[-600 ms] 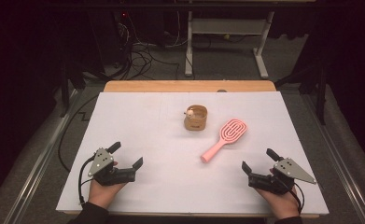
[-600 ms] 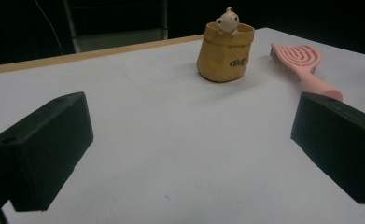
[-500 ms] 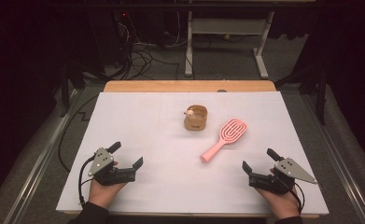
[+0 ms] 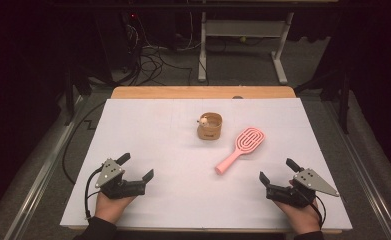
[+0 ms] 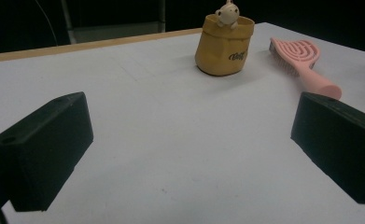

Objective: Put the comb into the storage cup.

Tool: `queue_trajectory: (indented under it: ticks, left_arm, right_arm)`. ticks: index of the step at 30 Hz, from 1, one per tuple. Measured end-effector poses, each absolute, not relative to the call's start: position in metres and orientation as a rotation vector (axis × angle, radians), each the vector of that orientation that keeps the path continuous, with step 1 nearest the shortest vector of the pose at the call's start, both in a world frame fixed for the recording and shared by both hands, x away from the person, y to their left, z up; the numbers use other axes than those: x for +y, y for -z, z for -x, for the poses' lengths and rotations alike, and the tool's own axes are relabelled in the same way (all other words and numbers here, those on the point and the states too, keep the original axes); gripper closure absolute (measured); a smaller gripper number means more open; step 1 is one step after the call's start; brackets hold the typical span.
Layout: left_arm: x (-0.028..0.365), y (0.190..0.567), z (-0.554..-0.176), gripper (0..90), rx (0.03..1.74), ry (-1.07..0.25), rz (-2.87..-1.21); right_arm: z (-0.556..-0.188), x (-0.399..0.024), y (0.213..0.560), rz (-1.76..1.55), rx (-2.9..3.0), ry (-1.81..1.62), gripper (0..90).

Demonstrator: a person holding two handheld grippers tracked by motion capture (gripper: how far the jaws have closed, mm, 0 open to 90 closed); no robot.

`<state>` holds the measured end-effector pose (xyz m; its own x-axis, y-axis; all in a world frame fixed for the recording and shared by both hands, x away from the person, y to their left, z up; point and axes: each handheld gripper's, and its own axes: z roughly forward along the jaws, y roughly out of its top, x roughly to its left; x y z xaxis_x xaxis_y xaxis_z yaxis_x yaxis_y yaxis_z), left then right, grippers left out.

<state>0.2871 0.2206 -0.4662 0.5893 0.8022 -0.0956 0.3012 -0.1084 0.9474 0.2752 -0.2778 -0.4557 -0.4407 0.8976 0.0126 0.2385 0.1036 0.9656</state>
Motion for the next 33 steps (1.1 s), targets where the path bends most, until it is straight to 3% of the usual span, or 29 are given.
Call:
queue_trajectory:
  ticks: [9,15,16,17,18,21,22,24,25,29,30,33]
  left_arm:
    - [0.2198,0.4661,-0.2855,0.0,0.915,-0.554,-1.678]
    - [0.2210,0.4657,-0.2854,0.0,0.921,-0.556,-1.674]
    - [0.2210,0.4657,-0.2855,0.0,0.922,-0.553,-1.676]
    - [0.2210,0.4657,-0.2855,0.0,0.922,-0.553,-1.676]
    - [0.2209,0.4657,-0.2856,0.0,0.918,-0.554,-1.678]
    - [0.2206,0.4656,-0.2854,0.0,0.913,-0.557,-1.677]
    - [0.2205,0.4655,-0.2855,0.0,0.912,-0.560,-1.679]
    - [0.2205,0.4655,-0.2856,0.0,0.912,-0.560,-1.679]
    - [0.2207,0.4655,-0.2858,0.0,0.909,-0.561,-1.678]
    - [0.2207,0.4659,-0.2864,0.0,0.908,-0.560,-1.681]
    - [0.2201,0.4662,-0.2864,0.0,0.902,-0.559,-1.682]
    - [0.2195,0.4664,-0.2862,0.0,0.892,-0.560,-1.682]
  right_arm:
    - [-0.2727,-0.2790,0.4522,-1.117,1.774,-1.358,6.4]
    - [-0.2719,-0.2797,0.4505,-1.113,1.783,-1.350,19.6]
    - [-0.2710,-0.2795,0.4500,-1.113,1.787,-1.341,27.4]
    - [-0.2710,-0.2795,0.4500,-1.113,1.787,-1.341,27.4]
    - [-0.2706,-0.2791,0.4498,-1.107,1.795,-1.339,36.0]
    - [-0.2704,-0.2787,0.4495,-1.106,1.809,-1.340,44.1]
    - [-0.2707,-0.2779,0.4494,-1.098,1.819,-1.332,53.6]
    - [-0.2709,-0.2775,0.4493,-1.101,1.826,-1.328,57.3]
    - [-0.2717,-0.2767,0.4493,-1.102,1.838,-1.330,67.8]
    - [-0.2724,-0.2759,0.4483,-1.103,1.846,-1.321,77.4]
    - [-0.2729,-0.2754,0.4478,-1.105,1.848,-1.312,84.9]
    - [-0.2735,-0.2751,0.4481,-1.110,1.848,-1.302,90.0]
